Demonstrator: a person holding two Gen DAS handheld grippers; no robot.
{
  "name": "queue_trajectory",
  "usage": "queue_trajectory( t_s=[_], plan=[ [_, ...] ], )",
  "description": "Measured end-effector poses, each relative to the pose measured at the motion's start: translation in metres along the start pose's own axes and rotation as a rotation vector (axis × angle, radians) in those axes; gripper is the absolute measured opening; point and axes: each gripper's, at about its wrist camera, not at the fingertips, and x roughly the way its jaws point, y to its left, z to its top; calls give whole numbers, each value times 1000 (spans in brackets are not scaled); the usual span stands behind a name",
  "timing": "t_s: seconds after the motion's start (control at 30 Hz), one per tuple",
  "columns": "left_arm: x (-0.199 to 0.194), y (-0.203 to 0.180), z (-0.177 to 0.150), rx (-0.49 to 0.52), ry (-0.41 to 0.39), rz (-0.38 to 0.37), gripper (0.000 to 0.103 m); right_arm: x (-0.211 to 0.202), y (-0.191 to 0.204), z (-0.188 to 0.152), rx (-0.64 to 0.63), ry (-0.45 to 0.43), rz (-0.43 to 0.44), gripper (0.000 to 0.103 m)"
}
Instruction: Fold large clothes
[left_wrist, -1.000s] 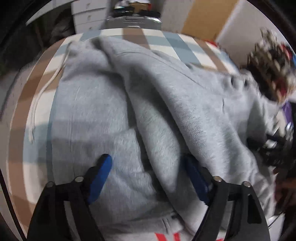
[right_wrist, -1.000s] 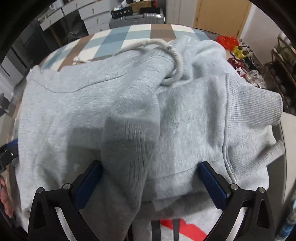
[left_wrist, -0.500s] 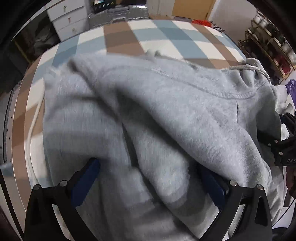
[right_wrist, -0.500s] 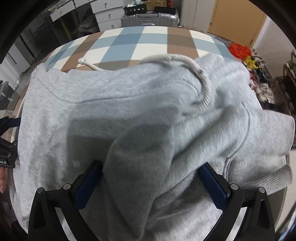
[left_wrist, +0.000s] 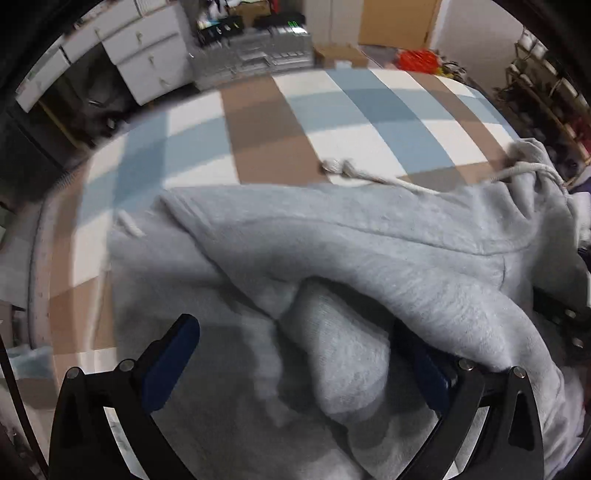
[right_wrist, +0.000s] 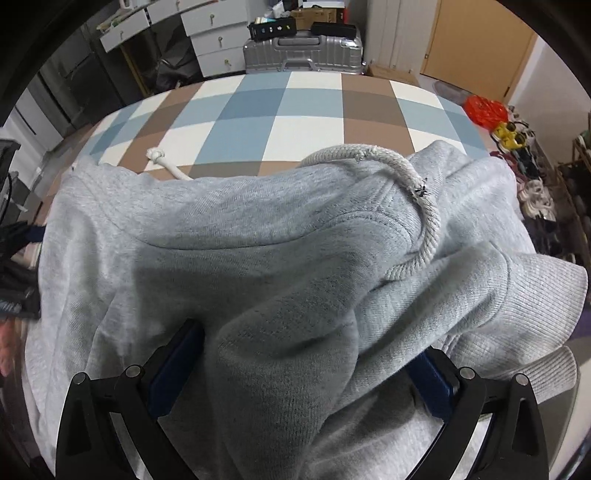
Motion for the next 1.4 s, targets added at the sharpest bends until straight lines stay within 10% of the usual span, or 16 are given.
queue_trajectory(
  t_s=[0.1,0.43,0.77,1.13,1.3,1.4],
  plan=[
    [-13,14,-19,-100,57,-129,102,-13,-6,-13,5,-11,57,103],
    [-93,42,-152,-121,-23,-152,102,-140,-31,-148,120,-173,151,103],
    [-131,50,-279,-136,-21,-148,102,-215,71,-278,22,-518,439,103],
    [-136,44,-373,-286,-14,-228,102,-203,67,-304,65,-550,485,103],
    [-135,40,-394,-470,-251,-317,102,-209,47,-311,98,-587,476,103],
    [-119,29,-396,-467,-263,-306,102,-207,37,-312,114,-582,455,103]
  ],
)
